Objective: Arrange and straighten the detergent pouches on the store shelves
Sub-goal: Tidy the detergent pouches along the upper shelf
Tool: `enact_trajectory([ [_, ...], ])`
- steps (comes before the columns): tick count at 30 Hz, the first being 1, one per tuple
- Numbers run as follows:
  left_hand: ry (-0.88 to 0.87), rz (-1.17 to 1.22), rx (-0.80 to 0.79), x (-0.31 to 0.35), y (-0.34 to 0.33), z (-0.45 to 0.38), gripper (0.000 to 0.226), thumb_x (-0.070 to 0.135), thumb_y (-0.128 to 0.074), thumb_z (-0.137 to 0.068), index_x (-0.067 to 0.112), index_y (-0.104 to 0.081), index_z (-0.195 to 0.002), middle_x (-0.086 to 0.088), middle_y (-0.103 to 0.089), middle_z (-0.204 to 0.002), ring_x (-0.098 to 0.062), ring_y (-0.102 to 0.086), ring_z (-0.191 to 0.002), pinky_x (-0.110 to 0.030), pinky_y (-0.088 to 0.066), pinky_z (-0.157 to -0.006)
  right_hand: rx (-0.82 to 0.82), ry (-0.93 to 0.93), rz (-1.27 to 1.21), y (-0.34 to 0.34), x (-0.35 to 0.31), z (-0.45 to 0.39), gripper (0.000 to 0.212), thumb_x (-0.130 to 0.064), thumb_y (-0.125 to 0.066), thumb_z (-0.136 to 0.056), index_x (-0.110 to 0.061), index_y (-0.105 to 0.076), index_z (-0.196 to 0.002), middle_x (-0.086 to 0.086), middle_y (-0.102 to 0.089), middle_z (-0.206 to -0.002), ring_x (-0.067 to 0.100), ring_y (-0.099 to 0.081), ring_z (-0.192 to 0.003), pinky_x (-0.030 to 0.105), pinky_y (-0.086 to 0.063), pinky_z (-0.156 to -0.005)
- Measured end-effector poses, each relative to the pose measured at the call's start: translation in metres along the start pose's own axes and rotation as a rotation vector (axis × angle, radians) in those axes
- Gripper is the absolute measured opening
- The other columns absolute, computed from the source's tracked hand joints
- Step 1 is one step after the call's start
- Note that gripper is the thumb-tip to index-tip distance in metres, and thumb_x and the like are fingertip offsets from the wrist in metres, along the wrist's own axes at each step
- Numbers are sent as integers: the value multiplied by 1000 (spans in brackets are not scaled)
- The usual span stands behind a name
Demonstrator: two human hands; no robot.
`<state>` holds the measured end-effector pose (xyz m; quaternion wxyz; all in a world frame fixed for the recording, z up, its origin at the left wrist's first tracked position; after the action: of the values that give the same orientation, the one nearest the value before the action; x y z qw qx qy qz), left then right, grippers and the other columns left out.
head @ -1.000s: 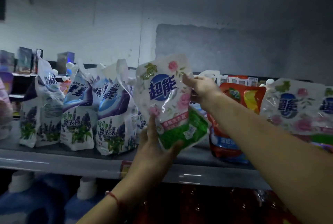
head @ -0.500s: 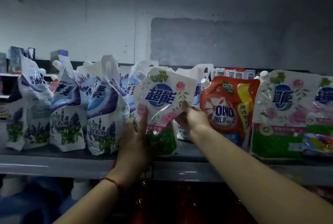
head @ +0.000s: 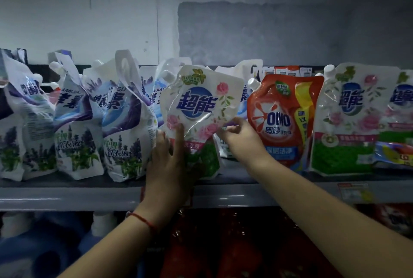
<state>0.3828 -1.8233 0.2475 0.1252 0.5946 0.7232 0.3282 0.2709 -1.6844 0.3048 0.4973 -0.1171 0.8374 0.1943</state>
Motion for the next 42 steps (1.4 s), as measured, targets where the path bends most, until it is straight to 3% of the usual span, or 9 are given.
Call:
enact_trajectory([
  [4, -92, -60, -17, 16, 11, 4, 89, 57, -52, -77, 19, -30, -154, -27, -22, -157, -50, -26, -142, -66, -35, -108, -64, 95, 483, 12, -13, 34, 57, -39, -65, -89, -29, -44, -141, -4, -48, -140, 14, -44, -128, 35, -39, -106],
  [8, -199, -62, -100, 41, 19, 18, 74, 60, -50, -81, 19, -50, -142, -23, -49, -142, -49, -41, -132, -65, -36, -107, -170, 107, 934, 23, -13, 78, 69, -44, -55, -95, -28, -22, -154, -5, -19, -161, 16, -13, -149, 32, -15, -119],
  [12, -276, 17, -224, 57, 19, 38, 75, 63, -45, -82, 19, -53, -141, -18, -55, -138, -42, -51, -123, -57, -45, -100, -215, -16, 1118, 40, 0, 115, 73, -51, -51, -95, -35, -13, -155, -10, -6, -163, 14, 1, -150, 34, -3, -121],
  [17, -378, 95, -341, 103, 19, 50, 81, 71, -32, -81, 24, -50, -144, -13, -55, -141, -34, -52, -128, -49, -47, -101, -168, -138, 1123, 85, 11, 156, 73, -55, -50, -94, -42, -10, -153, -16, -1, -163, 8, 4, -149, 32, -1, -120],
  [21, -498, 112, -401, 159, 10, 44, 78, 71, -37, -91, 35, -16, -157, 1, -25, -162, -20, -25, -148, -39, -28, -118, -109, -197, 1116, 138, 20, 179, 73, -57, -50, -94, -44, -8, -153, -19, 1, -162, 5, 6, -149, 30, -1, -119],
  [24, -563, 78, -415, 210, -2, 41, 79, 71, -35, -92, 36, -7, -157, 2, -16, -164, -20, -17, -150, -37, -24, -119, -58, -215, 1093, 189, 25, 185, 72, -58, -49, -94, -45, -9, -153, -21, 1, -161, 5, 6, -149, 32, -2, -120],
  [30, -611, 27, -441, 321, -43, 36, 77, 69, -37, -93, 38, -6, -157, 1, -13, -165, -21, -17, -150, -38, -23, -117, -12, -255, 1070, 310, 50, 197, 71, -57, -49, -94, -45, -11, -153, -20, -2, -161, 5, 4, -149, 33, -4, -121],
  [35, -621, -10, -441, 415, -82, 25, 78, 68, -40, -93, 38, -8, -157, 0, -13, -165, -24, -16, -150, -39, -22, -117, 55, -275, 1026, 423, 73, 193, 67, -56, -52, -93, -44, -20, -151, -19, -13, -160, 5, -11, -148, 33, -19, -118],
  [42, -570, -109, -435, 467, -119, 15, 76, 66, -38, -95, 36, -6, -157, -4, -6, -166, -27, -8, -152, -45, -20, -119, -38, -202, 1018, 477, 84, 142, 60, -51, -54, -94, -39, -32, -148, -17, -29, -155, 8, -34, -138, 31, -34, -109],
])
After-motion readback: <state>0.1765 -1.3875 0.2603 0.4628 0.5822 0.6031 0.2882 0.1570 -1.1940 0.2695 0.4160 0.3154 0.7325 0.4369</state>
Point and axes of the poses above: each hand's wrist, its own z-axis away from the middle knuckle, its own y-axis out of the back of the hand, x = y × z, the point moved 5 cm from there along -z, towards the middle knuckle
